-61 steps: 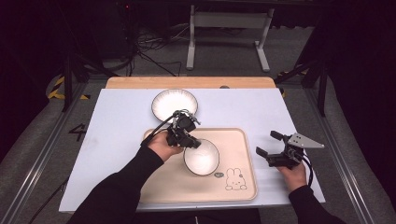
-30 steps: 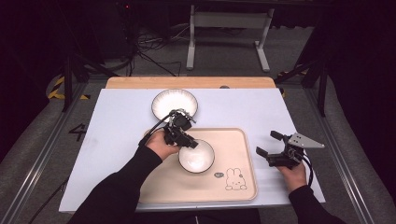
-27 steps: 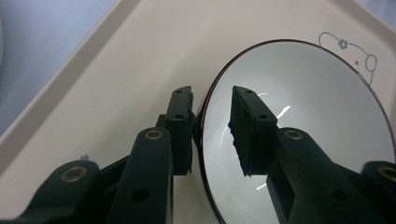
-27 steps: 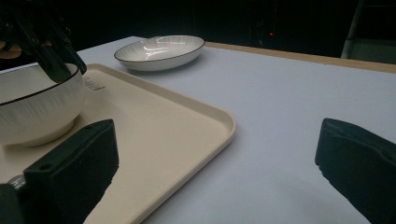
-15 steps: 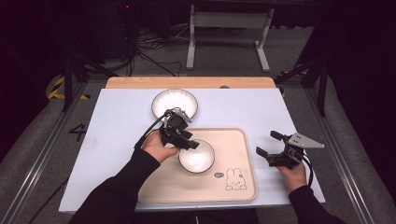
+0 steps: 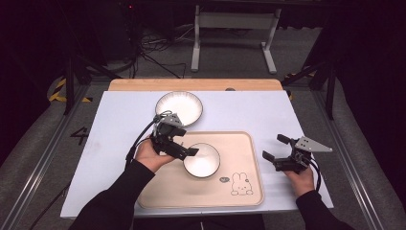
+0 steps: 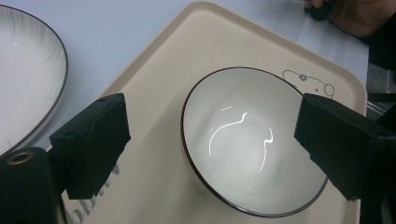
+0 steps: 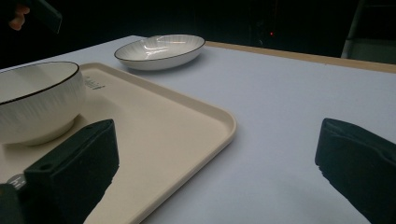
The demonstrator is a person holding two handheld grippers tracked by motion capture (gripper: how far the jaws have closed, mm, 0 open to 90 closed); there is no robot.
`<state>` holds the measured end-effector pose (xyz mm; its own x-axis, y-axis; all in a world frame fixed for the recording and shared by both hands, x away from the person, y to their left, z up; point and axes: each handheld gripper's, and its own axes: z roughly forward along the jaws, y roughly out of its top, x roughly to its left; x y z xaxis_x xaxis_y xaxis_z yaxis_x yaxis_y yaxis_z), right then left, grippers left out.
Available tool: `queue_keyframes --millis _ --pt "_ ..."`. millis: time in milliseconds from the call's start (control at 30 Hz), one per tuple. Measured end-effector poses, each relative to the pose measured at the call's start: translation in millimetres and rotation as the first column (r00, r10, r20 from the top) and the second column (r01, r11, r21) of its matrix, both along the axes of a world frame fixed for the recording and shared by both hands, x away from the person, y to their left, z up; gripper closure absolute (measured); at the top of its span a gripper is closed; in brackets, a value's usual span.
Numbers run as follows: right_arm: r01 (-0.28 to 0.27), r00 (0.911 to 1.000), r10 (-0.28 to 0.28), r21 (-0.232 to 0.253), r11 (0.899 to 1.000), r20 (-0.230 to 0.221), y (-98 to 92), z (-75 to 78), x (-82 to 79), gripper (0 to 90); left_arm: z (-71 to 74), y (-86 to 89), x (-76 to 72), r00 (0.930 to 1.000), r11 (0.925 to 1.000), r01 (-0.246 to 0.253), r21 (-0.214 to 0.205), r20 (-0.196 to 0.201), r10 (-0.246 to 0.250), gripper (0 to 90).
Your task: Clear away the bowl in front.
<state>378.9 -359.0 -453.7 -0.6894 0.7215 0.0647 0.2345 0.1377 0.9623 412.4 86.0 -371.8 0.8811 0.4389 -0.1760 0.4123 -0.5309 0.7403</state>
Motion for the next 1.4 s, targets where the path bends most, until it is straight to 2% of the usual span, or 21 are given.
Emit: queue_keyframes --millis 167,300,400,500,600,733,800,967,1167,1400 --pt "-0.001 1.0000 0.001 0.001 1.000 0.001 -0.1 0.0 0.1 0.0 -0.7 9.7 -5.3 0.9997 0.9992 -0.017 -0.037 0.014 0.018 7.2" --pt "-0.001 1.0000 0.001 0.000 1.000 0.002 0.0 0.0 0.1 0.0 -1.9 24.9 -10.8 0.9989 0.9957 -0.029 -0.088 0.035 0.032 5.7" --pt "0.000 1.0000 0.000 -0.001 1.000 0.000 0.1 0.0 -0.1 0.0 -1.2 31.9 -13.7 0.9981 0.9945 -0.036 -0.098 0.047 0.041 5.1" --pt "-0.001 1.0000 0.001 -0.001 1.000 0.002 0.0 0.0 0.1 0.0 -2.5 41.8 -16.6 0.9968 0.9900 -0.049 -0.132 0.056 0.057 4.6" --pt "-0.001 1.0000 0.001 -0.001 1.000 0.003 0.0 0.0 0.0 0.0 -4.4 51.2 -20.3 0.9954 0.9822 -0.055 -0.180 0.068 0.068 4.5" --pt "-0.001 1.0000 0.001 -0.002 1.000 0.003 0.1 0.0 0.0 0.0 -6.1 62.5 -26.0 0.9926 0.9743 -0.056 -0.218 0.093 0.078 3.0" --pt "-0.001 1.0000 0.001 -0.003 1.000 0.003 0.0 0.0 0.0 0.0 -7.6 67.8 -28.2 0.9905 0.9710 -0.064 -0.230 0.104 0.090 2.4" --pt "-0.001 1.0000 0.001 -0.004 1.000 0.003 0.0 0.0 -0.1 0.0 -14.7 80.0 -33.1 0.9877 0.9638 -0.091 -0.250 0.101 0.119 2.0" --pt "-0.001 1.0000 0.001 -0.004 1.000 0.003 0.0 0.0 -0.1 0.0 -27.8 96.0 -39.0 0.9813 0.9465 -0.129 -0.296 0.099 0.165 1.8" --pt "0.000 1.0000 0.000 -0.001 1.000 0.005 0.0 -0.1 -0.2 0.0 -42.1 106.8 -46.4 0.9736 0.9356 -0.171 -0.309 0.092 0.209 1.8"
